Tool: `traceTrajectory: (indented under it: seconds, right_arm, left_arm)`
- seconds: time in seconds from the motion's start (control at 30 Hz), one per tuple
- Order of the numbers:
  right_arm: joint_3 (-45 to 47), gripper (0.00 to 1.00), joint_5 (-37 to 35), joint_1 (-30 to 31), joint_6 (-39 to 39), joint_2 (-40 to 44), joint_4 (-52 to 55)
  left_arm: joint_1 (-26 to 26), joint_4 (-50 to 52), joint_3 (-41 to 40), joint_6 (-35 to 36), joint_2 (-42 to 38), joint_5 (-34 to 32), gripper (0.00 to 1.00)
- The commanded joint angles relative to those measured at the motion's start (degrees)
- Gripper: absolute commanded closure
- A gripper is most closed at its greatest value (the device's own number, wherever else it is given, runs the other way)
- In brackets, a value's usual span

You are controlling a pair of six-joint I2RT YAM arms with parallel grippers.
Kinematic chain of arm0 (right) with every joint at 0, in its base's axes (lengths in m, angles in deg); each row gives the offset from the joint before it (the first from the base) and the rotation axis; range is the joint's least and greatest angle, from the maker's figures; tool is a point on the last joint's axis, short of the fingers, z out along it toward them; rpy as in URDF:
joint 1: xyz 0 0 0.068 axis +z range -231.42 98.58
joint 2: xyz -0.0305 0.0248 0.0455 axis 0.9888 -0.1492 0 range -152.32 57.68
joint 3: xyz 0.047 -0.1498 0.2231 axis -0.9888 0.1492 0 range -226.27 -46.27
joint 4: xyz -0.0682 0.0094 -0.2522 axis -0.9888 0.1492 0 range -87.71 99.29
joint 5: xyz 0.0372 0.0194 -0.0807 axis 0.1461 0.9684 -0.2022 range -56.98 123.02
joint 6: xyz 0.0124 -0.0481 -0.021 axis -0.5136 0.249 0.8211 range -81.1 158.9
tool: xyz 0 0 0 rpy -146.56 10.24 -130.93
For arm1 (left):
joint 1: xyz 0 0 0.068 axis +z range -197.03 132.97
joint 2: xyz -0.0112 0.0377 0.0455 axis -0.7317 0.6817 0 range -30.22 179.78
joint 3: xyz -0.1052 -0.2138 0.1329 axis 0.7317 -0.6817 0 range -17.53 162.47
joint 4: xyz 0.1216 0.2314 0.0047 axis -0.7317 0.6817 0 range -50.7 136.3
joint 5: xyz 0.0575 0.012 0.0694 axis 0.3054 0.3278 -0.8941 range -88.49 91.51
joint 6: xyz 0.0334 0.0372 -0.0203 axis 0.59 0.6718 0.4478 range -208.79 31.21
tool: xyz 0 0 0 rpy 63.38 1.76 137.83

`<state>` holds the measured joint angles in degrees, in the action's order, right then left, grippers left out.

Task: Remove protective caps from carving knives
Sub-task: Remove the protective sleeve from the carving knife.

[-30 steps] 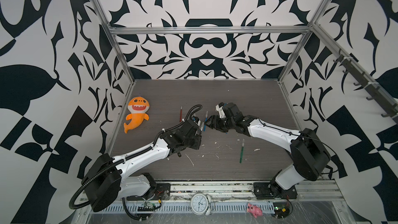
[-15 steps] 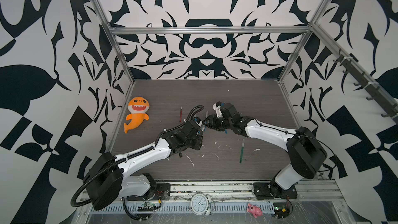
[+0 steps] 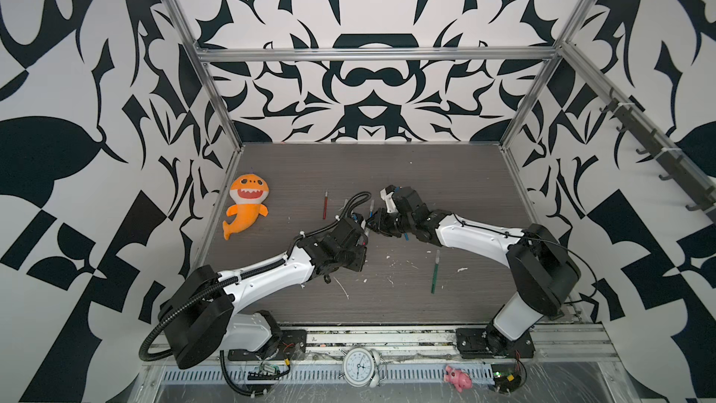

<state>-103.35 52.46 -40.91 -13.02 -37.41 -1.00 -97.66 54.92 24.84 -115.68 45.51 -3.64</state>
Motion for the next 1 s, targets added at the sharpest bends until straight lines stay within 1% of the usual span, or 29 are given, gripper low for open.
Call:
traceTrajectory:
  seconds: [0.0,0.03,0.1,0.37,0.47,0.7,0.93,0.97]
  right_arm:
    - [-1.63,0.79,-0.19,0.36,0.06,0.43,-1.54]
    - [-1.33,0.78,-0.19,0.41,-0.05,0.34,-1.53]
    - [-0.75,0.72,-0.32,0.7,-0.32,0.09,-1.67]
    - [0.09,0.68,0.25,1.41,-0.75,-0.19,-2.98]
    - [0.6,0.68,0.09,1.61,-0.9,-0.32,-3.06]
    - [1.92,0.76,-0.46,1.68,-1.8,-0.01,-4.26]
    - [1.62,0.87,-3.03,1.68,-1.44,0.33,-3.56]
    - [1.41,0.9,-3.49,1.7,-1.3,0.42,-3.33]
  left_arm:
    - [-0.26,-0.59,1.18,0.61,0.06,-0.79,1.0]
    - [-0.26,-0.55,1.06,0.56,-0.2,-1.25,1.0]
    - [-0.26,-0.41,1.05,0.58,-0.56,-1.75,1.0]
    - [-0.26,-0.85,1.07,-0.13,-0.92,-2.24,1.0]
    - [-0.26,-1.02,1.0,-0.2,-1.27,-2.73,1.0]
    - [-0.26,-1.38,0.7,-0.61,-1.53,-2.94,1.0]
    - [-0.26,-1.91,0.32,-1.17,-0.89,-2.27,1.0]
    - [-0.26,-1.91,0.32,-1.23,-0.68,-2.31,1.0]
